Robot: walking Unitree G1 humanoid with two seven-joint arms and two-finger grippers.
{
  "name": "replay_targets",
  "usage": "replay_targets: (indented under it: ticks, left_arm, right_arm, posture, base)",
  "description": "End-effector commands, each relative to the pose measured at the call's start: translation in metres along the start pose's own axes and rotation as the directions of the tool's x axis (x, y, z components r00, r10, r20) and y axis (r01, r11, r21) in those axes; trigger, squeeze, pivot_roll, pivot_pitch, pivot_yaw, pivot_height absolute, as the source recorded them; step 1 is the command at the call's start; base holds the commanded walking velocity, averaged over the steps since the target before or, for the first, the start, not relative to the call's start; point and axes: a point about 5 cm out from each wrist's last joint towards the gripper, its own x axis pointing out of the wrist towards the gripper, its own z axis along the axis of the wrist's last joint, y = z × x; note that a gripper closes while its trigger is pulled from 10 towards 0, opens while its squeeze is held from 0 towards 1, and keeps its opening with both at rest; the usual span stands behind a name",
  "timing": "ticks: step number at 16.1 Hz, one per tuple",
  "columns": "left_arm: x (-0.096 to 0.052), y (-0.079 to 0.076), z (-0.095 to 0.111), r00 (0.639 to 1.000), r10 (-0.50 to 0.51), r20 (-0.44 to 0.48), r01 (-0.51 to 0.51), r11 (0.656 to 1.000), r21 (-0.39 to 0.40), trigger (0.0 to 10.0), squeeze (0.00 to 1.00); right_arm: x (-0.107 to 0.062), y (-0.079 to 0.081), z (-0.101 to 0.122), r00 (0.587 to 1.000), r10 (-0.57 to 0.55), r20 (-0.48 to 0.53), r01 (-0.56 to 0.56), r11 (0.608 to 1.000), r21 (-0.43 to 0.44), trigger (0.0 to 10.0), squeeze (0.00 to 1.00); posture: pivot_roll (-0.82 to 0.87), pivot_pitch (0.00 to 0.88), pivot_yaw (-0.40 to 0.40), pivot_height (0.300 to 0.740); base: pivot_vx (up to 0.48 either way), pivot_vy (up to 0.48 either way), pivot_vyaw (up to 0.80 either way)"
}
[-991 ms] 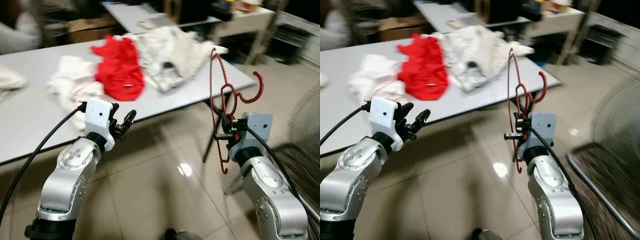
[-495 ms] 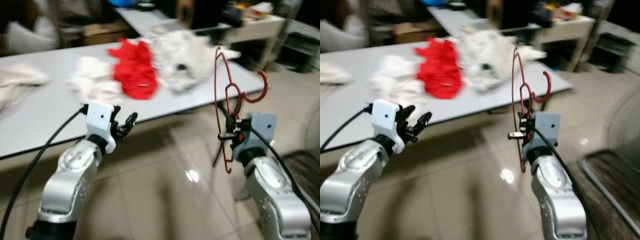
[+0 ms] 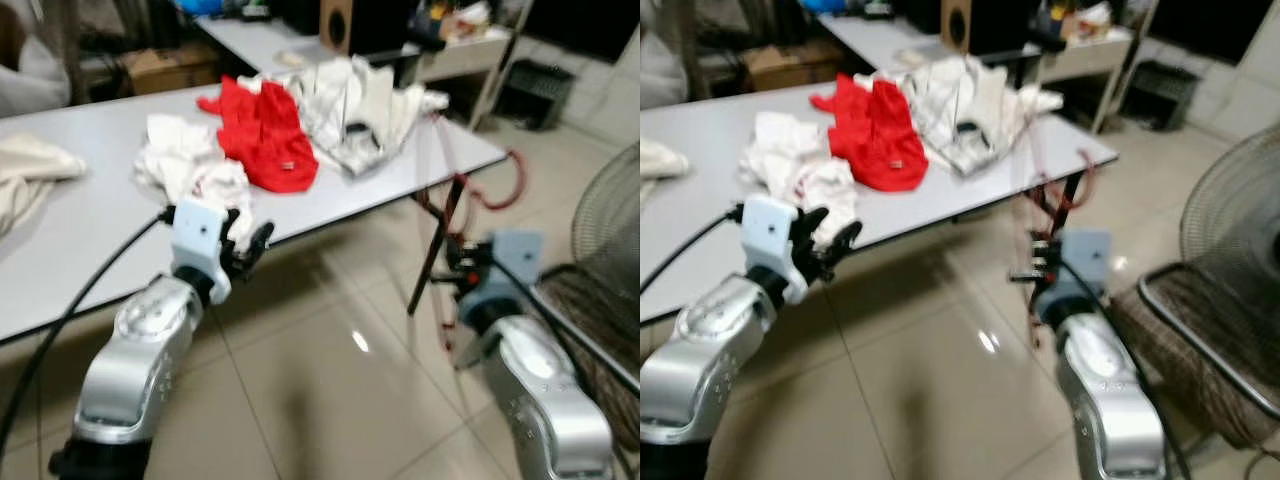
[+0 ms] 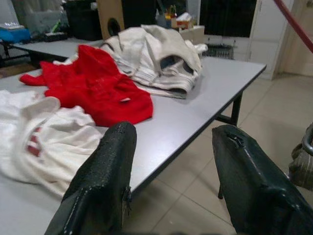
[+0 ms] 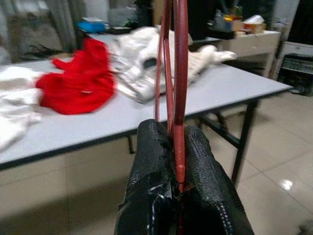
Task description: Hang hanger
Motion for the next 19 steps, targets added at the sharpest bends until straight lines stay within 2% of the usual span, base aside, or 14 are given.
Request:
replay_targets:
  ticks: [1, 5, 11, 13, 19]
  left_arm:
    - [0.000, -0.001, -0.001, 1.000, -0.001, -0.009, 0.001, 1.000, 0.002, 10.0, 0.00]
    - [-0.002, -0.002, -0.007, 0.999, -0.006, -0.036, 0.006, 1.000, 0.007, 10.0, 0.00]
    - [-0.005, -0.008, -0.013, 0.999, 0.024, -0.028, -0.024, 1.000, 0.014, 10.0, 0.00]
    - [-0.007, -0.006, -0.016, 0.998, 0.049, -0.029, -0.048, 0.999, 0.002, 10.0, 0.00]
    - [-0.005, 0.001, -0.017, 0.993, 0.113, -0.024, -0.113, 0.994, -0.002, 10.0, 0.00]
  right_arm:
    - [-0.002, -0.005, 0.006, 0.999, -0.022, 0.025, 0.022, 1.000, -0.015, 10.0, 0.00]
    - [-0.002, -0.006, 0.003, 0.999, -0.034, 0.014, 0.034, 0.999, -0.013, 10.0, 0.00]
    - [-0.007, 0.001, -0.004, 0.996, 0.075, -0.042, -0.080, 0.987, -0.143, 10.0, 0.00]
    - [-0.006, 0.000, -0.005, 0.996, 0.076, -0.054, -0.081, 0.990, -0.114, 10.0, 0.00]
    - [-0.007, 0.000, -0.007, 0.992, 0.108, -0.070, -0.116, 0.985, -0.127, 10.0, 0.00]
  posture:
    - [-0.13, 0.000, -0.014, 0.740]
    - [-0.13, 0.000, -0.010, 0.740]
    - [-0.15, 0.000, -0.028, 0.740]
    - [-0.16, 0.000, -0.026, 0.740]
    - [-0.16, 0.000, -0.024, 0.740]
  base:
    - [0.000, 0.000, 0.00]
    - [0.000, 0.000, 0.00]
    - [0.000, 0.000, 0.00]
    - [0.000, 0.000, 0.00]
    - [0.088, 0.000, 0.00]
